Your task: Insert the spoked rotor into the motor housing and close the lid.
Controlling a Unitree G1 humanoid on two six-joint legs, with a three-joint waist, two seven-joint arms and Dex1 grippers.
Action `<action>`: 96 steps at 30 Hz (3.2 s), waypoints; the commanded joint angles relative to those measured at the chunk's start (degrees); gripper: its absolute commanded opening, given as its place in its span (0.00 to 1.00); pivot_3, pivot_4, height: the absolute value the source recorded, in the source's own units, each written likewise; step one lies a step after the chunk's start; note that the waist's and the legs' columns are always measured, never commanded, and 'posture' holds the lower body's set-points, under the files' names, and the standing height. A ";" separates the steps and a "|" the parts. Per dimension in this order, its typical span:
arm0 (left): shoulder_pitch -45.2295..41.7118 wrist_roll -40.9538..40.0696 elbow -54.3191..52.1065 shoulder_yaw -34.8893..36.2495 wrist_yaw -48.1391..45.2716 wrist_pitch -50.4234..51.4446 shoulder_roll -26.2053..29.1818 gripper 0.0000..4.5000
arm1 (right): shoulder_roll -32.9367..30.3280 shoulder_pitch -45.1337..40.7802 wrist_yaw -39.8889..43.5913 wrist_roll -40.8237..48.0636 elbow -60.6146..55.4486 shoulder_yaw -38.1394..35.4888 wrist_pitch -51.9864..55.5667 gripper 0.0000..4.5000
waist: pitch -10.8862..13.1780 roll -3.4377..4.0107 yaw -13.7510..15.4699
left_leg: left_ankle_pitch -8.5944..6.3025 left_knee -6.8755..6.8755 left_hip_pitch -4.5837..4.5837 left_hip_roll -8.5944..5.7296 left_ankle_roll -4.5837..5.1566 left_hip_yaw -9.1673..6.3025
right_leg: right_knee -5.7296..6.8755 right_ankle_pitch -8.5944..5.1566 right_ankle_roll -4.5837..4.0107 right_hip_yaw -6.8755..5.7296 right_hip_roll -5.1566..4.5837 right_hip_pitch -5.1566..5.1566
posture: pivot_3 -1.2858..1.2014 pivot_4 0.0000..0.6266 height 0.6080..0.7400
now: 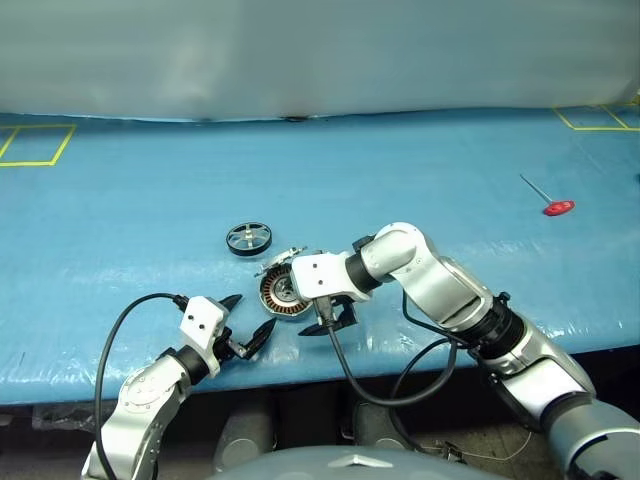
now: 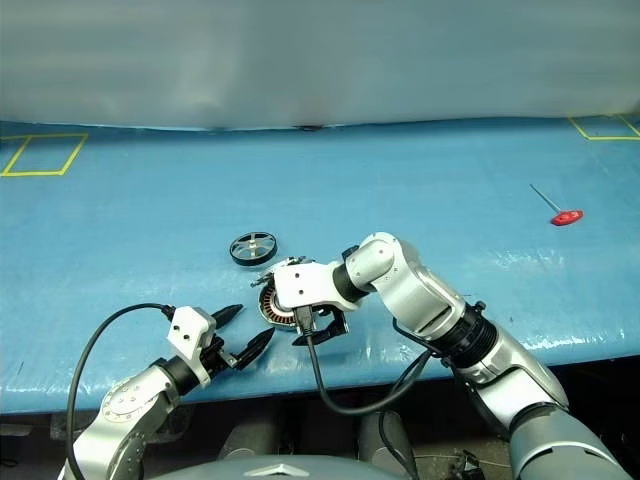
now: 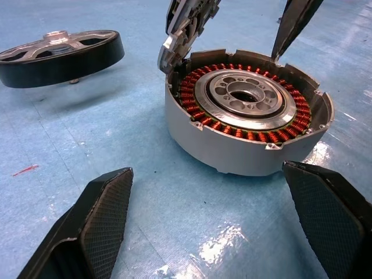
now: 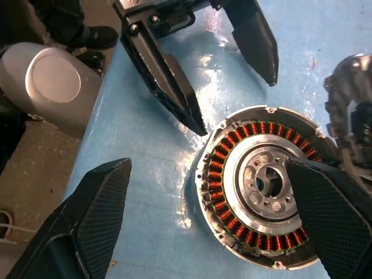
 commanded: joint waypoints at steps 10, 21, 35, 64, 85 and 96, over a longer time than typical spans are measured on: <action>-0.89 1.60 -0.56 0.48 1.81 -2.05 -1.01 1.00 | -3.44 9.23 -8.34 7.93 -9.17 -9.72 6.56 0.99 | 0.04 -0.05 0.05 | 0.00 0.00 -0.05 0.03 0.00 -0.01 | 0.00 0.00 0.00 0.01 -0.01 0.00 | 0.52 0.24 1.00; -2.72 4.99 1.67 1.88 5.26 -4.62 -2.35 1.00 | -4.13 14.16 -13.86 11.71 -13.42 -9.27 10.87 0.99 | 0.08 -0.14 0.15 | 0.00 0.01 -0.05 0.00 0.01 -0.01 | -0.01 -0.08 0.15 0.00 0.00 0.01 | 0.52 0.24 1.00; 2.53 -0.78 -0.95 4.07 -1.08 -6.33 -1.15 1.00 | -0.75 25.42 -24.23 22.84 -13.17 -27.04 12.69 0.99 | 0.16 -0.27 0.21 | -0.01 -0.01 -0.11 0.03 0.02 -0.01 | -0.05 -0.12 0.19 0.00 -0.01 -0.01 | 0.52 0.24 1.00; 2.76 2.97 -2.16 1.81 0.70 -9.90 -1.54 1.00 | 35.66 26.17 -90.18 -0.12 13.03 -36.08 -14.16 0.99 | 0.21 -0.19 -0.19 | 0.00 -0.01 -0.09 0.07 0.00 0.19 | 0.02 -0.15 0.30 0.21 0.19 -0.09 | 0.52 0.24 1.00; 2.45 3.25 -3.23 -0.78 1.59 -8.71 -2.14 1.00 | 37.17 17.77 -95.23 2.61 26.99 -38.59 -16.44 0.99 | 0.21 -0.13 -0.92 | -0.02 -0.05 0.01 0.11 0.05 0.32 | 0.06 0.04 0.14 0.34 0.27 -0.07 | 0.52 0.24 1.00; 2.75 3.20 -3.63 -1.62 1.69 -8.18 -2.41 1.00 | 37.79 16.21 -98.55 4.46 29.49 -41.42 -15.24 0.99 | 0.21 -0.13 -0.96 | -0.02 -0.05 0.01 0.11 0.05 0.33 | 0.06 0.04 0.14 0.36 0.27 -0.08 | 0.52 0.24 1.00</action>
